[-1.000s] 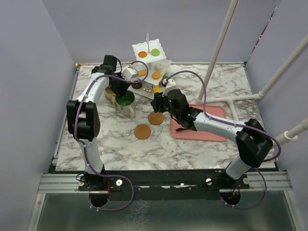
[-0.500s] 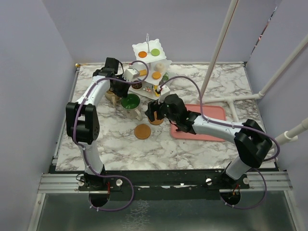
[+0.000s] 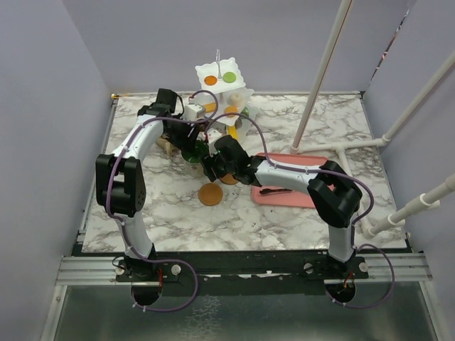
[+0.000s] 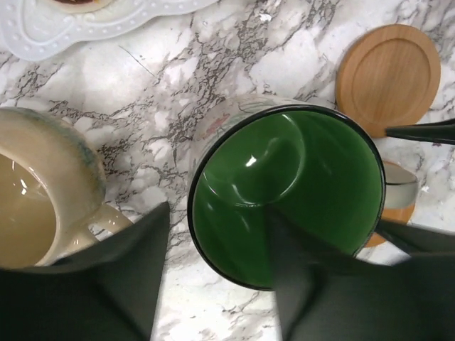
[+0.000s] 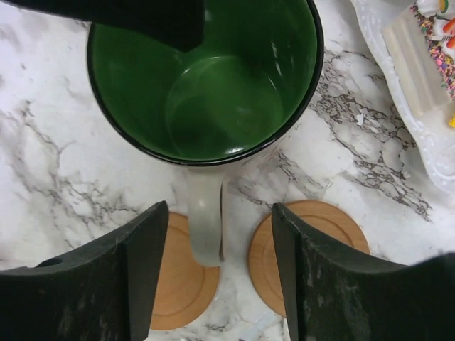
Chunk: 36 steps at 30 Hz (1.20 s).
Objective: Serve the afternoon tea
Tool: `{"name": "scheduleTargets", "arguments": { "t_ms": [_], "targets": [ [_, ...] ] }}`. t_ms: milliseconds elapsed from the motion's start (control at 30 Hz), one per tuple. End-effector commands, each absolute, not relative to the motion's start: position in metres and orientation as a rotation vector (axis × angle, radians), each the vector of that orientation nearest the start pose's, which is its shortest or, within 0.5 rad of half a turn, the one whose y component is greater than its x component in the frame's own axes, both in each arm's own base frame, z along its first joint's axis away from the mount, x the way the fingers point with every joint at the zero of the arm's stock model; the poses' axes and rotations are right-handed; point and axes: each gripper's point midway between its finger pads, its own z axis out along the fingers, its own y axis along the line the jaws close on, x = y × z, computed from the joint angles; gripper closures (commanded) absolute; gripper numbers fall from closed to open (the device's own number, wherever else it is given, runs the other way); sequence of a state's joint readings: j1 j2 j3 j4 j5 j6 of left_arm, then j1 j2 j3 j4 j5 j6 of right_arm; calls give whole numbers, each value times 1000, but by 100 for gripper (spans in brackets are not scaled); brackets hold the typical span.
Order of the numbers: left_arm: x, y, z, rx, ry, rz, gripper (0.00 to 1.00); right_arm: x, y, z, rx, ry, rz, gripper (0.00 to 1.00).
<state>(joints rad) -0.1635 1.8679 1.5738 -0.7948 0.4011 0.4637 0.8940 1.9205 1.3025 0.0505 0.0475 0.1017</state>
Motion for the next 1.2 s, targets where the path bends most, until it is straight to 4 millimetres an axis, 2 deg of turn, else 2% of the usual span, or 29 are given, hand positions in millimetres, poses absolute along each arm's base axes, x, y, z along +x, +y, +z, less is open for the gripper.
{"name": "scheduleTargets", "arguments": {
  "t_ms": [0, 33, 67, 100, 133, 167, 267, 300, 467, 600, 700, 867, 1000, 1167],
  "targets": [
    [406, -128, 161, 864, 2394, -489, 34, 340, 406, 82, -917, 2076, 426, 41],
    [407, -128, 167, 854, 2390, -496, 31, 341, 407, 83, -915, 2070, 428, 46],
    [408, -125, 173, 832, 2389, -498, 30, 342, 407, 85, -909, 2061, 428, 57],
    [410, -123, 178, 810, 2384, -496, 29, 344, 407, 90, -894, 2050, 426, 79],
    [412, -121, 183, 791, 2379, -495, 29, 345, 406, 93, -879, 2042, 420, 93],
    [414, -117, 188, 773, 2373, -491, 28, 347, 404, 97, -864, 2031, 412, 99],
    [417, -105, 199, 733, 2362, -468, 28, 350, 397, 114, -823, 2000, 388, 99],
    [417, -101, 202, 723, 2359, -460, 29, 353, 397, 125, -805, 1968, 390, 99],
    [421, -76, 207, 665, 2348, -404, 29, 354, 381, 164, -717, 1877, 372, 99],
    [422, -65, 211, 634, 2341, -393, 29, 349, 363, 178, -660, 1857, 352, 99],
    [423, -53, 211, 607, 2345, -380, 29, 343, 349, 174, -633, 1860, 335, 99],
    [423, -50, 204, 613, 2361, -369, 29, 337, 333, 164, -594, 1877, 311, 99],
    [424, -46, 198, 611, 2372, -342, 29, 331, 317, 152, -572, 1900, 274, 99],
    [430, -42, 197, 614, 2371, -321, 29, 317, 299, 127, -575, 1942, 246, 99]
  ]
}}
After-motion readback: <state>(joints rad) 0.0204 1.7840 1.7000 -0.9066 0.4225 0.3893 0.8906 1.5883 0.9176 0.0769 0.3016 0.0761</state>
